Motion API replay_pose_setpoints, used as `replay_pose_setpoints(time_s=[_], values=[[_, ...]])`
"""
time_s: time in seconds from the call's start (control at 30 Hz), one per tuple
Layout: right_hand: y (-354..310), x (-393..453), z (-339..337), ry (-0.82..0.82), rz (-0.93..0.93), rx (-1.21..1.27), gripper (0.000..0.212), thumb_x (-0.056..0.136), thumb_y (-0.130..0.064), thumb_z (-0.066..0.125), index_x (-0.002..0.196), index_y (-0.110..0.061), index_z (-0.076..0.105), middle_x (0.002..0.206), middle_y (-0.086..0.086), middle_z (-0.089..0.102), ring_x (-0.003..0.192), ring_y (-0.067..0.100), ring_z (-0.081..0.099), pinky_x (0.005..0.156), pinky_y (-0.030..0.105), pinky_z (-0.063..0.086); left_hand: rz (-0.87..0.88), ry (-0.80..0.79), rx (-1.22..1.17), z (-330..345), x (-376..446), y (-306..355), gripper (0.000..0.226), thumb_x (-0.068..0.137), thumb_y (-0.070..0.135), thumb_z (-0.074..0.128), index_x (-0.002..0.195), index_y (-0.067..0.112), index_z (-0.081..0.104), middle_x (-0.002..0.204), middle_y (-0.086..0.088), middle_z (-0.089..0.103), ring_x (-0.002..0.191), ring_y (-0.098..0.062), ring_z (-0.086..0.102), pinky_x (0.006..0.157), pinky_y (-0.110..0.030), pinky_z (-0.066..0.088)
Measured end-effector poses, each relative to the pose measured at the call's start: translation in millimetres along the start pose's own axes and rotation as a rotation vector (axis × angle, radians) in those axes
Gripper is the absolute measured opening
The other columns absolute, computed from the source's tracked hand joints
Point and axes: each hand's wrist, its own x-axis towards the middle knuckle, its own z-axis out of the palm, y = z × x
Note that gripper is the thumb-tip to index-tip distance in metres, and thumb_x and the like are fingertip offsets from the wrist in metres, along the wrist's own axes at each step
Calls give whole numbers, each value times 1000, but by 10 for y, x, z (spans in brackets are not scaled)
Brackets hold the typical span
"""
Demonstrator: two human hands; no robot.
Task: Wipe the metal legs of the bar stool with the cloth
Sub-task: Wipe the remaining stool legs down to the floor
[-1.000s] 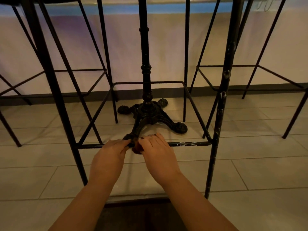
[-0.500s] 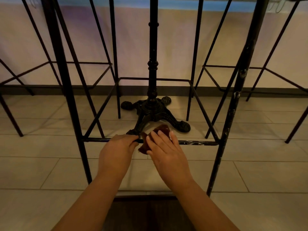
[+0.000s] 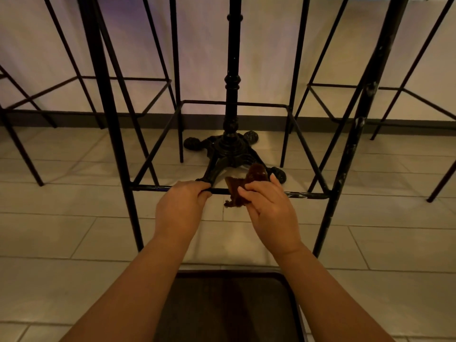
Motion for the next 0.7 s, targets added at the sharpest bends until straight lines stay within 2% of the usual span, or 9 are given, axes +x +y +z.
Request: replay_pose_setpoints(time_s=[0.17, 0.27, 0.43, 0.5, 0.6, 0.7], values=[[-64, -5, 29, -73, 50, -46, 24, 80, 0, 72, 103, -5, 71, 114, 14, 68, 111, 29, 62, 111, 48, 33, 25, -63, 37, -28, 28, 40, 24, 90, 30, 57, 112, 28, 68, 101, -2, 69, 90, -21, 61, 66, -27, 43], [-30, 31, -36, -69, 24, -35, 18, 78, 1, 72, 95, -4, 73, 106, 14, 71, 104, 29, 66, 109, 47, 34, 41, -72, 20, -34, 19, 55, 26, 90, 27, 58, 114, 26, 67, 104, -5, 69, 91, -23, 62, 71, -31, 46], [61, -48, -130, 16, 28, 49, 15, 77, -1, 73, 91, -5, 74, 101, 11, 73, 100, 25, 68, 108, 43, 37, -10, -87, -15, -35, 34, 41, 25, 90, 28, 58, 113, 27, 67, 105, -1, 71, 93, -20, 63, 72, -27, 45], [44, -60, -132, -10, 81, 75, 21, 80, -3, 70, 101, -5, 72, 106, 10, 72, 106, 24, 65, 110, 41, 34, -9, -73, -28, -28, 28, 59, 26, 90, 27, 58, 114, 25, 68, 106, -1, 71, 94, -19, 63, 73, -27, 45], [-18, 4, -102, -116, 117, 15, 40, 82, -1, 67, 121, -4, 62, 113, 11, 68, 111, 24, 61, 114, 36, 25, -18, -67, -24, -14, 23, 59, 25, 90, 27, 58, 113, 26, 68, 105, 0, 71, 93, -19, 62, 72, -26, 44], [-32, 60, -116, -185, 106, -52, 40, 80, -1, 69, 120, -5, 64, 112, 11, 69, 109, 25, 62, 112, 36, 24, -33, -78, -18, -26, 33, 50, 25, 90, 29, 58, 113, 28, 68, 104, 1, 70, 92, -18, 62, 70, -27, 43]])
